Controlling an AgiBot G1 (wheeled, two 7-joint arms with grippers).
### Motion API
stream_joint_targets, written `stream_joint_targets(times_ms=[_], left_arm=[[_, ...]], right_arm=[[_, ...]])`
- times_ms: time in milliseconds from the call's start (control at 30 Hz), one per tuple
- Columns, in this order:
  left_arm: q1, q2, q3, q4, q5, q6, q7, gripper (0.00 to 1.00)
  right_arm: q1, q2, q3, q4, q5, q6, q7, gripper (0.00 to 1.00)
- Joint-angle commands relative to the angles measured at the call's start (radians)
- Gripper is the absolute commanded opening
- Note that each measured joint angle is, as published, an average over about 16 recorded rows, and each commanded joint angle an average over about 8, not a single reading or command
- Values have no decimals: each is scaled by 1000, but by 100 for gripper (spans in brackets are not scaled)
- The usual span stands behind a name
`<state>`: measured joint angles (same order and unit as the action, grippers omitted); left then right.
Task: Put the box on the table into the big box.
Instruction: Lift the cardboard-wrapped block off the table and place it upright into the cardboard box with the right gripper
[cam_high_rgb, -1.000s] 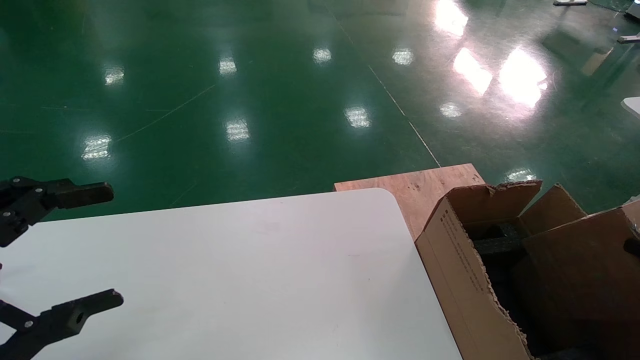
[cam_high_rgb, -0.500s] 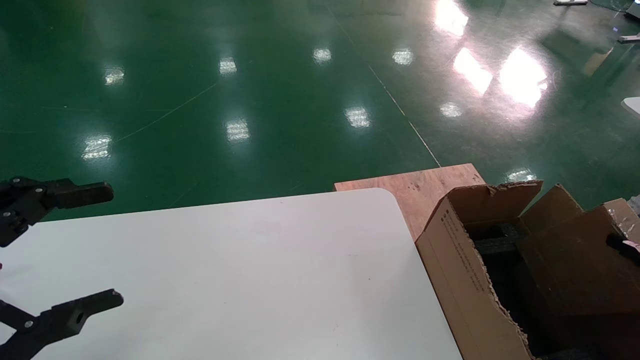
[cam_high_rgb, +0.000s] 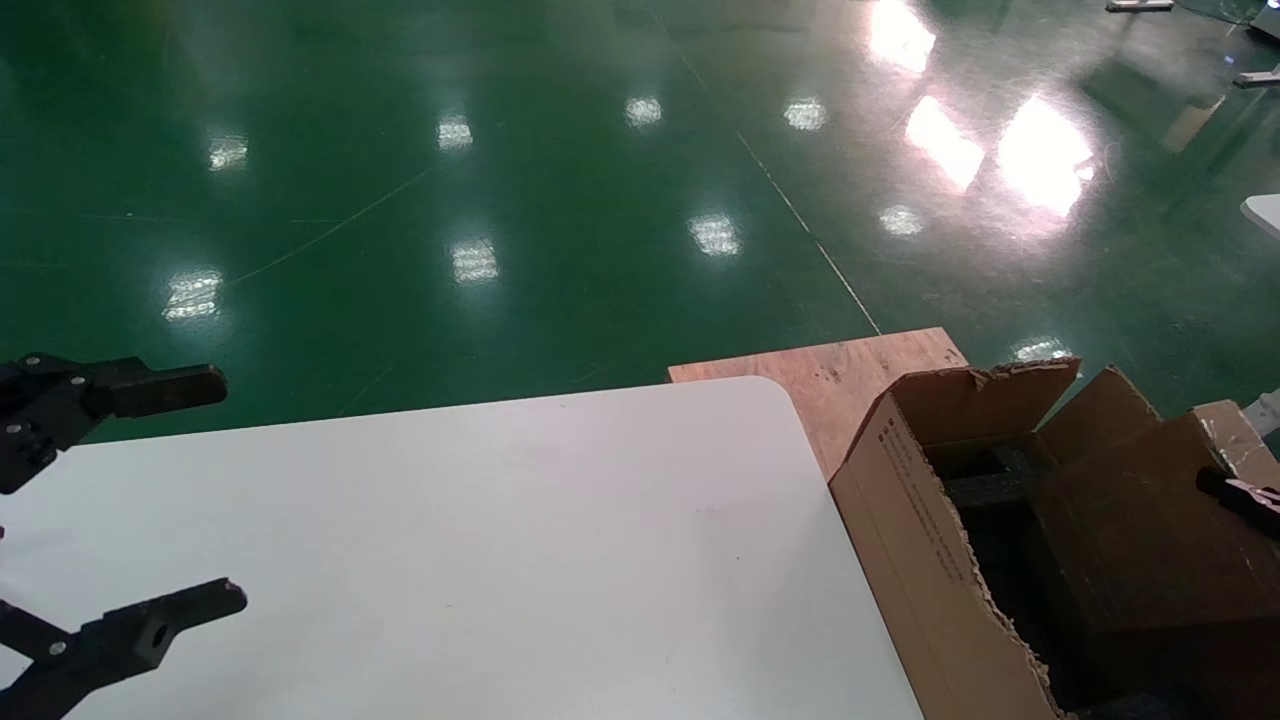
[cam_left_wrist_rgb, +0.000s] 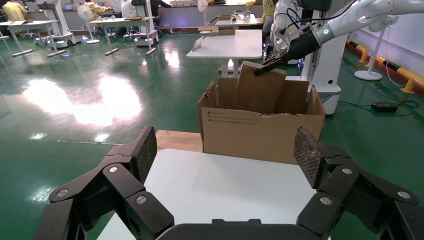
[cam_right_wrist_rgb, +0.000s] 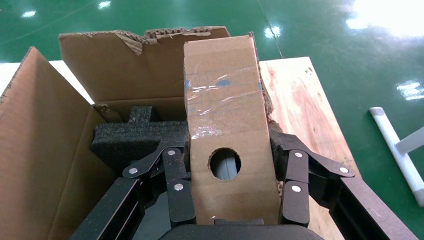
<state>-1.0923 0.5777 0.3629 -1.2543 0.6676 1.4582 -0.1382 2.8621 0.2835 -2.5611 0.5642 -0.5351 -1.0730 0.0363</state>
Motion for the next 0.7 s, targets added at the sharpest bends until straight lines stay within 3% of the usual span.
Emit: stream_joint_targets(times_ms=[33,333,700], left_arm=[[0,0,0,0,0,0,0,100],[0,0,0,0,0,0,0,100],[0,0,0,0,0,0,0,100]], right_arm=[[-3,-7,-12,10,14,10,-3,0],[-41,-46,8,-24,58,-26,-20,0],[-138,-49,119,-42,73,-82,-29,0]])
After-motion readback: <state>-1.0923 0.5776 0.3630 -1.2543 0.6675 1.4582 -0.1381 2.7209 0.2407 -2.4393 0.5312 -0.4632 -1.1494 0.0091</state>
